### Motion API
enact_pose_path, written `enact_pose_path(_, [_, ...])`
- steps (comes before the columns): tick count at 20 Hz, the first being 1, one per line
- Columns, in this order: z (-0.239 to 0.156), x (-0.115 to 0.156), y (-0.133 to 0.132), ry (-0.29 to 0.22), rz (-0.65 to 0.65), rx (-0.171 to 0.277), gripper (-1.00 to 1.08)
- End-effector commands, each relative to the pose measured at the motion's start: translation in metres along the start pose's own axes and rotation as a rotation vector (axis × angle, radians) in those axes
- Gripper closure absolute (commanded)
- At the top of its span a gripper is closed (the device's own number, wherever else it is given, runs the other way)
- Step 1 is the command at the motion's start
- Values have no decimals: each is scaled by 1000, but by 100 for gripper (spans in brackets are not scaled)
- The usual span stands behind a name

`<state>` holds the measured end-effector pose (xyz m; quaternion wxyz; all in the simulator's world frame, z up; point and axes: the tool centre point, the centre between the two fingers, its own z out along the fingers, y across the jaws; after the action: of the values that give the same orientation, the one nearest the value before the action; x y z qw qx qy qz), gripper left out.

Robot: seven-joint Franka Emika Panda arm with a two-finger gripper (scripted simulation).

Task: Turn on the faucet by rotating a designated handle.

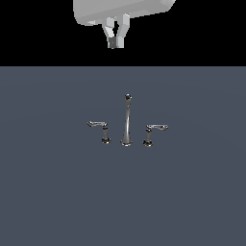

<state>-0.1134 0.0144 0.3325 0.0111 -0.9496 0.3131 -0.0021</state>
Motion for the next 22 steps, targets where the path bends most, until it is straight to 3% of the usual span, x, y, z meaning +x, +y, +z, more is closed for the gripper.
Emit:
enact_pose_path(1, [17,14,-5,1,69,0,108])
enact_pose_path(12, [88,77,-13,5,366,-4,108])
enact_pose_path(22, [158,141,-1,10,662,-12,108])
